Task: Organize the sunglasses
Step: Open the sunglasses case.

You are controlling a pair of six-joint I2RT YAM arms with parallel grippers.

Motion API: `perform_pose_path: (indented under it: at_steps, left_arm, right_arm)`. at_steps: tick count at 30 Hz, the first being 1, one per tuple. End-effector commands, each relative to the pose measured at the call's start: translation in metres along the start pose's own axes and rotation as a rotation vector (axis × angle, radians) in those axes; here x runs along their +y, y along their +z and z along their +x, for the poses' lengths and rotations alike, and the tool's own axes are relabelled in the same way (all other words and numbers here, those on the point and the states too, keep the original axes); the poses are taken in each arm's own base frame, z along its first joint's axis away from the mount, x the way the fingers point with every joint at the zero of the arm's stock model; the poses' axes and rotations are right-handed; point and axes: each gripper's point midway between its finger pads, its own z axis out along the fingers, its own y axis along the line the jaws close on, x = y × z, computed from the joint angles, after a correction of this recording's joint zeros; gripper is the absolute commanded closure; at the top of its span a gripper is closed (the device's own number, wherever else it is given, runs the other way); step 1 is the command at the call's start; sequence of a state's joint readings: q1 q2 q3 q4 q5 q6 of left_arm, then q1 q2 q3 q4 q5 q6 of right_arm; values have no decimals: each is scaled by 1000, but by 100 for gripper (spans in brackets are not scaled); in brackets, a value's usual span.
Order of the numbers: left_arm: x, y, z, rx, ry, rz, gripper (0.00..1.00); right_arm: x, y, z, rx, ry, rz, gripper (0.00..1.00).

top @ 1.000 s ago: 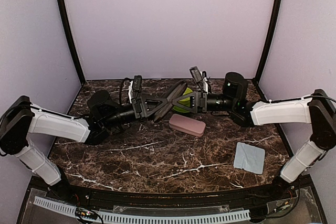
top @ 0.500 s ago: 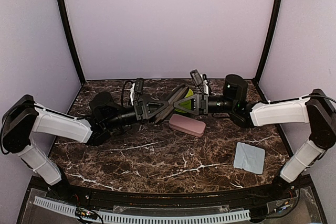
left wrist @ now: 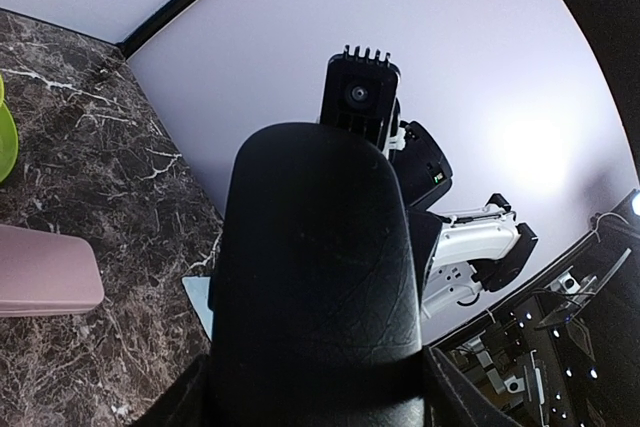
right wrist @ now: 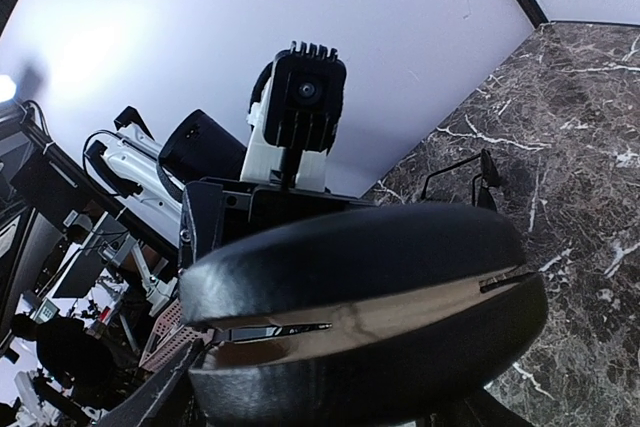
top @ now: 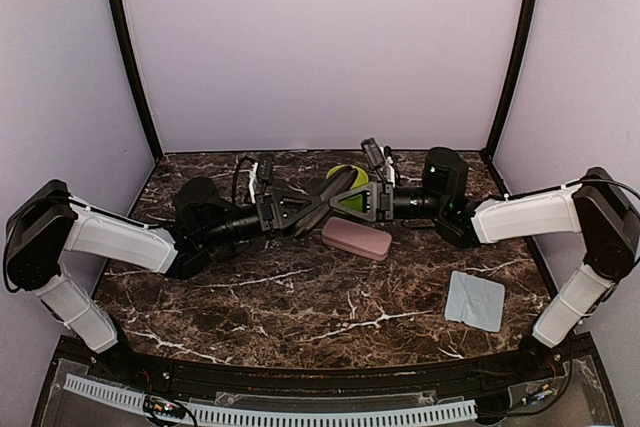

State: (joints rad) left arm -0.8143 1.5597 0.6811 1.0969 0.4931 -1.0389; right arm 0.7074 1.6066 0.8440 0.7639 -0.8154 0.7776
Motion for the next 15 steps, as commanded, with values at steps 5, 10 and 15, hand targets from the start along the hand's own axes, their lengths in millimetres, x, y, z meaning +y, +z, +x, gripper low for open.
perform_pose_path:
  at_steps: [5,10,15]
  left_arm:
    - [-90,-13,-21,-51,144,298,100]
    - [-91,-12,-19,-35,155,303,100]
    - [-97,-14,-20,-38,174,317,100]
  right_arm:
    - [-83,-20,17,-18,113,305,26]
    - [-93,-21,20,-6,133,348,25]
    - [-103,-24,26,10,150,401,26]
